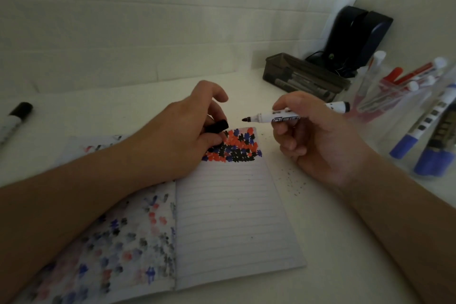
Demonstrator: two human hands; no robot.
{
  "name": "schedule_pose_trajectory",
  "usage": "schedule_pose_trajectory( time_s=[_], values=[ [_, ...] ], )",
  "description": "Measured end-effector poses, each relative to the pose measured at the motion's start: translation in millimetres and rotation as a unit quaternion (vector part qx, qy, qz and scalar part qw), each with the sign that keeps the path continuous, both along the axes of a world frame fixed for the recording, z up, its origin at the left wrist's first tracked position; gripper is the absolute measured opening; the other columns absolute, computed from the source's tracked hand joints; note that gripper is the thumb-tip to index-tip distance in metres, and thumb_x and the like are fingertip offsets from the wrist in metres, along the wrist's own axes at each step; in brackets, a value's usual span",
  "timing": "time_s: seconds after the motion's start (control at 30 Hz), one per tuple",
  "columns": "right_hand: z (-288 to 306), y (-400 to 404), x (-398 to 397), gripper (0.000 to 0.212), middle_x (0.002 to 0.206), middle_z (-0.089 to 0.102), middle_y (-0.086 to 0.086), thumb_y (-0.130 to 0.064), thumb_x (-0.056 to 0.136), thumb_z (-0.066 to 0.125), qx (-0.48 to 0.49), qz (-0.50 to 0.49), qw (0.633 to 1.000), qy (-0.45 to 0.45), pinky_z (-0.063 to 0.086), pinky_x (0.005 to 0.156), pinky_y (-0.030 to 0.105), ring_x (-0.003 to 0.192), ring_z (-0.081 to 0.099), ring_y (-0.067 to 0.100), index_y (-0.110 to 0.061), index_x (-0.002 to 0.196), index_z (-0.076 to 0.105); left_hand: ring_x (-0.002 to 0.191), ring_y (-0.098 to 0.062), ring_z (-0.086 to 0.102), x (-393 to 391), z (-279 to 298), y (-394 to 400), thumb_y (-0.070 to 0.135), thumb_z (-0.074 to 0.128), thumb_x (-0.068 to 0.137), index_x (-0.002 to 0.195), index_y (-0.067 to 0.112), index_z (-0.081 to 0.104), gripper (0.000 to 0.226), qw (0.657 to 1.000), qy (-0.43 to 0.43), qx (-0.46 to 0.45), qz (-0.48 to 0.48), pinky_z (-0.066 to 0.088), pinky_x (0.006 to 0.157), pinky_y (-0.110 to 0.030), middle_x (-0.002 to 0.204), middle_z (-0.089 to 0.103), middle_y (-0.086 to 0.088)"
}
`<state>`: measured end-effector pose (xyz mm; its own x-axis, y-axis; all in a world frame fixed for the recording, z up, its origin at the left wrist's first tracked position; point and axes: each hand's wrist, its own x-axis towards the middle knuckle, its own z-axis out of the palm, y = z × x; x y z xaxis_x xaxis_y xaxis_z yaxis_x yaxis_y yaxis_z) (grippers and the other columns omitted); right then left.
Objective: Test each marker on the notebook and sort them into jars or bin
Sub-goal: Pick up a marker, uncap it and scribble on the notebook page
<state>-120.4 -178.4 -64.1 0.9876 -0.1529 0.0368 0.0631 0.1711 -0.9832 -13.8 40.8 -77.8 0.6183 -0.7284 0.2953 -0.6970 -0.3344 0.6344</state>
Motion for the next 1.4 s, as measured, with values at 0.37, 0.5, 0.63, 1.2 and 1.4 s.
schedule_pose_trajectory(
  time_s=[0.37, 0.5, 0.63, 1.2, 1.4],
  values=[
    [-3, 1, 2, 0.043, 0.081, 0.071, 0.015, -0.029, 0.082, 0.045, -0.018, 0.048, 0.998, 0.022, 0.030, 0.043, 0.021, 0.059, 0.045, 0.023, -0.008, 0.101, 0.078, 0.098, -0.001, 0.069, -1, 0, 0, 0.007, 0.073, 0.091, 0.119, 0.042, 0.033, 0.059, 1.000, 0.000, -0.022, -0.019, 0.057, 0.085, -0.020, 0.106, 0.062, 0.017],
    [-3, 2, 2, 0.048, 0.085, 0.072, 0.018, -0.029, 0.083, 0.043, -0.029, 0.063, 0.997, 0.026, 0.031, 0.043, 0.021, 0.060, 0.047, 0.024, -0.004, 0.107, 0.076, 0.098, -0.001, 0.069, -2, 1, 0, 0.007, 0.073, 0.091, 0.121, 0.042, 0.035, 0.059, 1.000, -0.002, -0.019, -0.020, 0.057, 0.085, -0.020, 0.106, 0.064, 0.017],
    [-3, 1, 1, 0.045, 0.088, 0.071, 0.018, -0.025, 0.088, 0.041, -0.031, 0.064, 0.997, 0.025, 0.032, 0.043, 0.022, 0.061, 0.047, 0.025, -0.005, 0.110, 0.074, 0.098, 0.005, 0.068, -2, 2, 2, 0.022, 0.076, 0.091, 0.127, 0.046, 0.045, 0.053, 1.000, 0.024, -0.018, 0.008, 0.052, 0.087, -0.015, 0.108, 0.070, 0.020],
    [-3, 10, 0, 0.011, 0.079, 0.073, 0.001, -0.015, 0.095, 0.068, -0.282, -0.039, 0.957, -0.050, 0.047, 0.048, 0.022, 0.054, 0.058, 0.015, -0.018, 0.106, 0.070, 0.060, -0.005, 0.052, 3, 0, 2, 0.027, 0.063, 0.099, 0.114, 0.036, 0.046, 0.025, 0.999, 0.023, -0.016, -0.021, 0.045, 0.058, -0.022, 0.077, 0.060, 0.001],
    [-6, 14, 0, 0.012, 0.077, 0.069, 0.008, -0.016, 0.091, 0.076, -0.308, -0.053, 0.946, -0.082, 0.048, 0.051, 0.026, 0.052, 0.055, 0.015, -0.022, 0.101, 0.071, 0.060, -0.002, 0.053, 2, 2, 2, 0.034, 0.059, 0.100, 0.105, 0.034, 0.046, 0.013, 0.998, 0.037, -0.016, -0.042, 0.044, 0.056, -0.017, 0.075, 0.062, 0.006]
  ],
)
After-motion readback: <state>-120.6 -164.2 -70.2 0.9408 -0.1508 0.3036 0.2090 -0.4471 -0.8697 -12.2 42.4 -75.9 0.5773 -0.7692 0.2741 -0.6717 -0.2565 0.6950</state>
